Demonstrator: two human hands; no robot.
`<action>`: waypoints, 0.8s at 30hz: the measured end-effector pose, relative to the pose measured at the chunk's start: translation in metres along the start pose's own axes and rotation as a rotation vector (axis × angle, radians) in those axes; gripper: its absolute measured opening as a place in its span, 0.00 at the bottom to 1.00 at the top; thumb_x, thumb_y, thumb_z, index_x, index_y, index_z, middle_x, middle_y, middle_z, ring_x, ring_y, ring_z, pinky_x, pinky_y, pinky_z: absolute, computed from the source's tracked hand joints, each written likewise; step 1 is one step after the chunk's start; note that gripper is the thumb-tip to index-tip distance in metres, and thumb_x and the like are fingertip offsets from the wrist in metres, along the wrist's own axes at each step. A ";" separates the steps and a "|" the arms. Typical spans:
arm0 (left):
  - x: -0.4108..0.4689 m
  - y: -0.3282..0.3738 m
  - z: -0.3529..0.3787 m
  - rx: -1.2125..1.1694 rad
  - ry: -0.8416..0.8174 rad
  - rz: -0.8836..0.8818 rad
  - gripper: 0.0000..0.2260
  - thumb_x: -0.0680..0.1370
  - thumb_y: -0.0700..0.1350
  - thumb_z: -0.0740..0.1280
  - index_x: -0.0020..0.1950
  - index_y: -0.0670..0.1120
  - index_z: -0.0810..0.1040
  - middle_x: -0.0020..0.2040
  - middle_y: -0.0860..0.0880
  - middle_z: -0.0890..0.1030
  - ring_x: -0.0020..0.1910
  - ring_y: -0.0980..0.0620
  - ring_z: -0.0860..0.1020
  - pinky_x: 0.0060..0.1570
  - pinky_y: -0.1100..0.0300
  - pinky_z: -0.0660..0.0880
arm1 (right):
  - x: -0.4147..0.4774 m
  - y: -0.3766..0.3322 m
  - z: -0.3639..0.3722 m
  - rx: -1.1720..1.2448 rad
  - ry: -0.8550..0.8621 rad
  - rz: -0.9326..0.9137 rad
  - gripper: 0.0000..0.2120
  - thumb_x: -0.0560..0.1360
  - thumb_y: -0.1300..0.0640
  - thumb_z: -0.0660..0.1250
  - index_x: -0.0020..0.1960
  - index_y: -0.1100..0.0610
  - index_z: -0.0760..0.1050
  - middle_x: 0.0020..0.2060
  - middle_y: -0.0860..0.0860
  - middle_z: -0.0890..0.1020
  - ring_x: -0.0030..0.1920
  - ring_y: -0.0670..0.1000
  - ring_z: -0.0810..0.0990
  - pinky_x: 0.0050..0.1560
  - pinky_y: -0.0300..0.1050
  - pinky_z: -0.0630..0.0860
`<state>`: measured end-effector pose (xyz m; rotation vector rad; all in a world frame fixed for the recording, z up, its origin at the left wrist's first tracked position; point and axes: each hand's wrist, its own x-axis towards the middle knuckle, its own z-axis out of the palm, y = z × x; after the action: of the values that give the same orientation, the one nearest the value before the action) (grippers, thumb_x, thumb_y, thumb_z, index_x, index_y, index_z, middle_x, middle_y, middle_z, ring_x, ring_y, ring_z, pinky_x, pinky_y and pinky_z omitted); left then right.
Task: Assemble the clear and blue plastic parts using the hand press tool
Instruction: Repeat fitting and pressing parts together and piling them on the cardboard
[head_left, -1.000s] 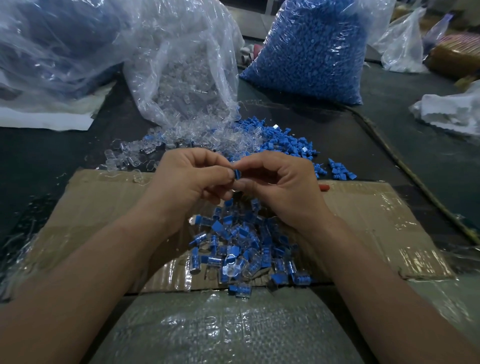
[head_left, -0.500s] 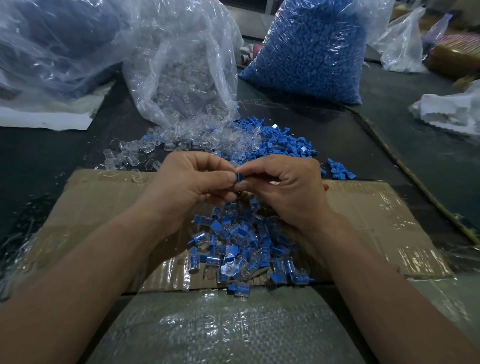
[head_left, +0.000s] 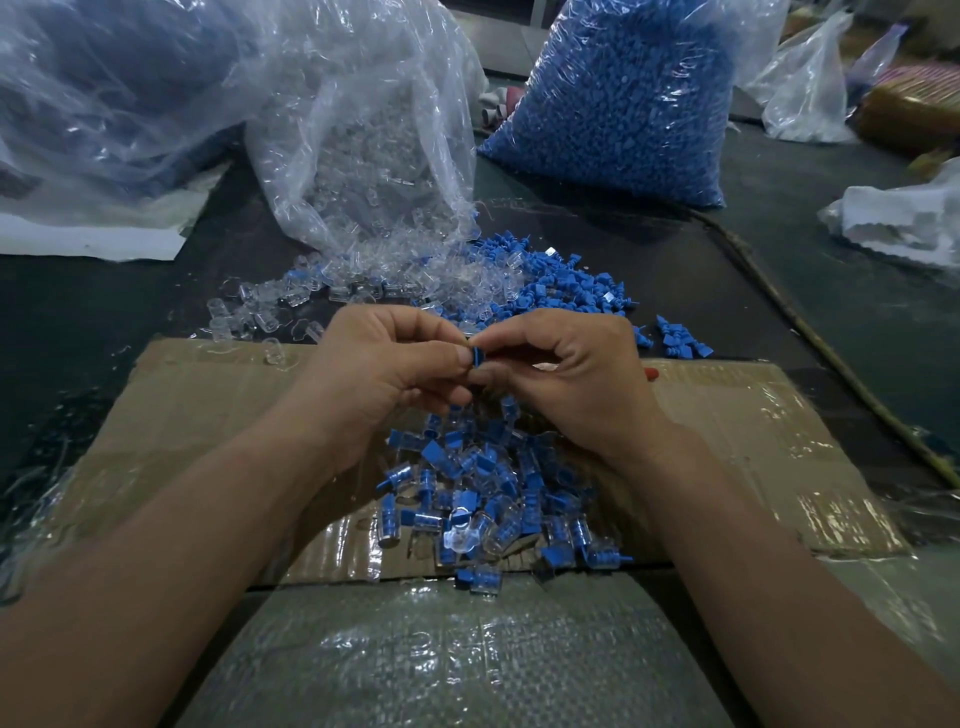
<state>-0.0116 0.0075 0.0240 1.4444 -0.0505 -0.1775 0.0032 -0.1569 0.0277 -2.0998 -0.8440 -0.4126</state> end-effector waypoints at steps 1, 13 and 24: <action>0.000 0.000 0.000 -0.010 0.007 -0.005 0.07 0.61 0.40 0.70 0.37 0.41 0.78 0.29 0.45 0.81 0.25 0.53 0.79 0.27 0.65 0.77 | 0.000 0.000 -0.002 -0.016 -0.014 0.036 0.11 0.67 0.60 0.74 0.48 0.59 0.81 0.39 0.44 0.80 0.41 0.43 0.80 0.43 0.33 0.77; 0.002 0.003 -0.005 -0.077 0.087 -0.005 0.07 0.61 0.40 0.68 0.37 0.41 0.77 0.29 0.46 0.81 0.27 0.54 0.79 0.24 0.67 0.74 | -0.003 0.026 -0.060 -0.066 -0.396 0.695 0.18 0.63 0.50 0.75 0.49 0.41 0.73 0.45 0.37 0.77 0.46 0.37 0.74 0.44 0.33 0.67; 0.002 0.001 -0.003 -0.081 0.087 -0.010 0.07 0.62 0.39 0.68 0.38 0.41 0.76 0.30 0.46 0.82 0.27 0.54 0.80 0.25 0.67 0.74 | 0.000 0.018 -0.047 -0.427 -0.581 0.598 0.22 0.63 0.48 0.74 0.55 0.43 0.72 0.44 0.39 0.70 0.44 0.40 0.69 0.40 0.39 0.66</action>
<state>-0.0088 0.0102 0.0243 1.3706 0.0348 -0.1229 0.0161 -0.2018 0.0457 -2.7924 -0.4006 0.3914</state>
